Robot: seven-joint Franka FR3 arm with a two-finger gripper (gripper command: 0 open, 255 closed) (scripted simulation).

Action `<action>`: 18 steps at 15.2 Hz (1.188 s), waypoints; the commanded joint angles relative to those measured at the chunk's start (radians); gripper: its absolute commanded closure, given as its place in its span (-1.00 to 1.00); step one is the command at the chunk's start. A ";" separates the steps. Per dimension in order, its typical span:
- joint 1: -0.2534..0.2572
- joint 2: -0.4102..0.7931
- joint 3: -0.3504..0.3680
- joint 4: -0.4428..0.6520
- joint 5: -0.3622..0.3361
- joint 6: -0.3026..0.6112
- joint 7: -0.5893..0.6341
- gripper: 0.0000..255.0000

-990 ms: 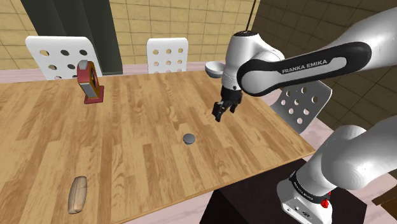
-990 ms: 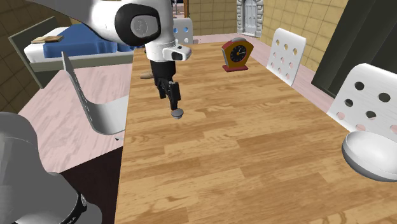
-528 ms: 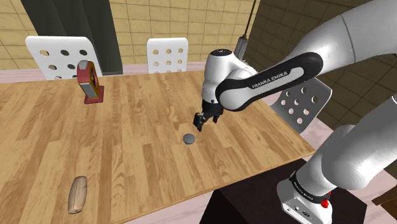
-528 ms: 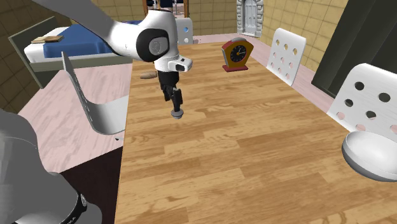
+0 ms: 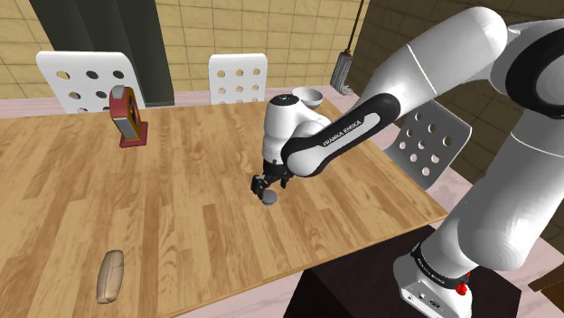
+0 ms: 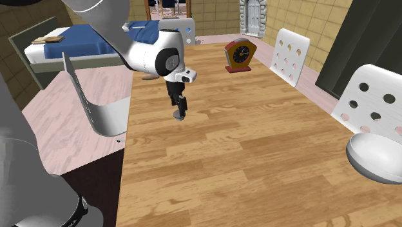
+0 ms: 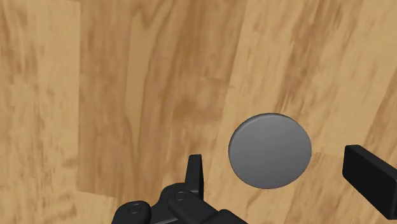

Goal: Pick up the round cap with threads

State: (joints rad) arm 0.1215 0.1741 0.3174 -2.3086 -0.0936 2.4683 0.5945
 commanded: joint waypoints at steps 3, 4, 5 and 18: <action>0.012 0.057 -0.008 0.009 -0.030 0.046 0.030 -1.00; 0.014 0.069 -0.011 0.008 -0.037 0.058 0.035 -1.00; 0.016 0.081 -0.014 0.008 -0.044 0.070 0.040 -1.00; 0.019 0.100 -0.019 0.007 -0.056 0.088 0.048 1.00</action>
State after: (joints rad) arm 0.1407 0.2728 0.2980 -2.3003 -0.1490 2.5558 0.6423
